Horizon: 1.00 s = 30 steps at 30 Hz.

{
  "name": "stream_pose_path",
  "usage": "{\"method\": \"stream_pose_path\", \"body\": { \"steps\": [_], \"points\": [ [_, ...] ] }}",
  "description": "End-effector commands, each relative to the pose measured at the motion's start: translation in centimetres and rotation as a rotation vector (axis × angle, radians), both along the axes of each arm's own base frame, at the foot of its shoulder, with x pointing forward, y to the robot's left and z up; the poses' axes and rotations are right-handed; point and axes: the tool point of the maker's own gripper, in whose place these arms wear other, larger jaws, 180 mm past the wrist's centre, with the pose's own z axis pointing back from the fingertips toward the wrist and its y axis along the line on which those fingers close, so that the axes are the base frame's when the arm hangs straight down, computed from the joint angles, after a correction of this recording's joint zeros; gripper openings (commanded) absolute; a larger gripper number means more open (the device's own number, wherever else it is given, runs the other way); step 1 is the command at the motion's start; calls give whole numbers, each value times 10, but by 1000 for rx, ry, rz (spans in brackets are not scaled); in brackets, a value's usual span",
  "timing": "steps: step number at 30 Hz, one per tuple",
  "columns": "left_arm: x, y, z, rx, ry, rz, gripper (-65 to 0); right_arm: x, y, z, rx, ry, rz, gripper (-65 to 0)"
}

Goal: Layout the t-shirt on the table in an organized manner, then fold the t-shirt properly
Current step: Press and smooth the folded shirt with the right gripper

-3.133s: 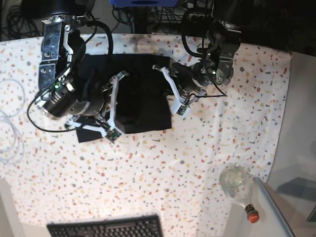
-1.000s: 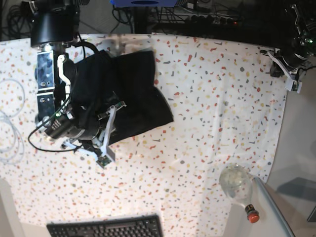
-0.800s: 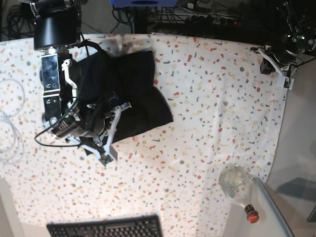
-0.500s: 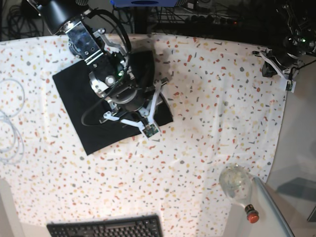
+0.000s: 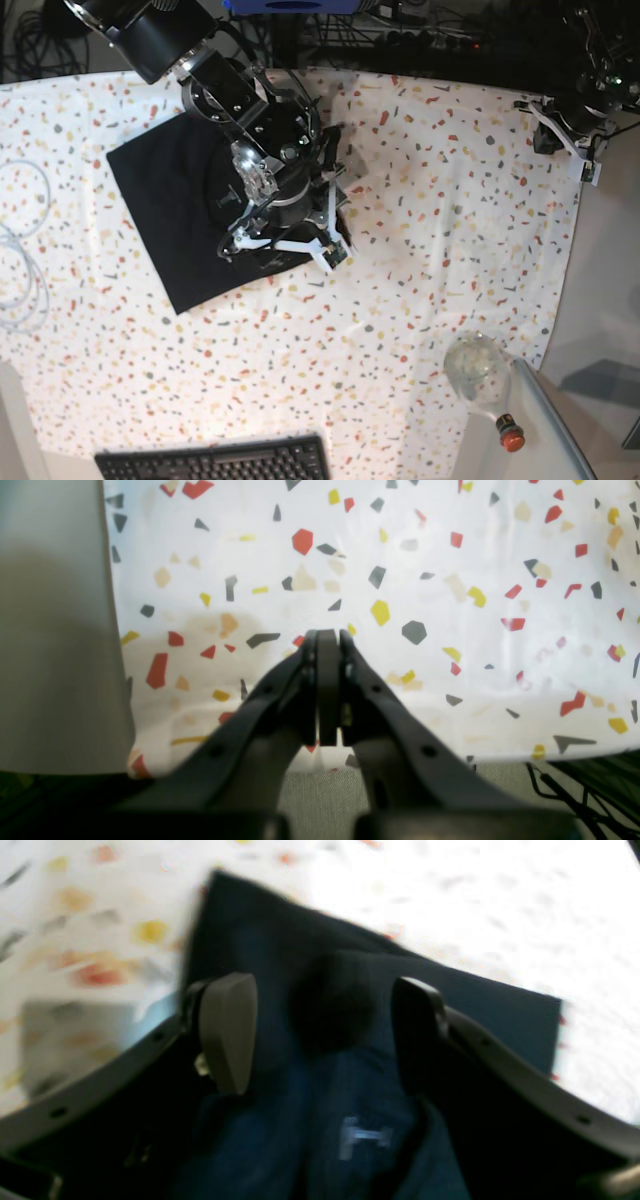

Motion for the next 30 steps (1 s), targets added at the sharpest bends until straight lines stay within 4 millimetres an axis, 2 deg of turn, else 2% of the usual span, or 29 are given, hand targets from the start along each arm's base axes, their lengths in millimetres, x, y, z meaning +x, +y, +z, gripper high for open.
{"method": "stream_pose_path", "body": {
  "steps": [1,7,13,14,15,17,18,22,24,28,30],
  "points": [
    [7,5,9,13,-36,-7,-650,16,5,17,23,-67,-2,-261],
    [8,5,10,13,-39,-7,-650,25,-24,-4,-24,-23,-81,-261],
    [8,5,6,4,-31,1,-650,38,-42,-3,-11,-41,-132,-278],
    [6,5,3,-1,-24,5,-650,38,-41,-2,-11,-43,-132,-309],
    [4,6,1,-6,-16,10,-650,38,-41,-1,-10,-45,-131,-369],
    [1,6,-3,-13,-4,16,-650,38,-41,-1,-7,-47,-129,-530],
    [1,6,-4,-15,-2,17,-650,38,-41,-1,-8,-45,-130,-639],
    [0,6,-5,-18,-2,19,-650,34,-39,-1,-2,-37,-133,-650],
    [1,6,-4,-19,-5,19,-650,31,-34,12,32,-60,-136,-650],
    [10,-2,-4,-32,-21,11,-650,27,-31,51,98,-112,-160,-650],
    [15,-21,-10,-59,-17,-22,-650,26,-33,65,110,-110,-181,-650]
  ]
}}
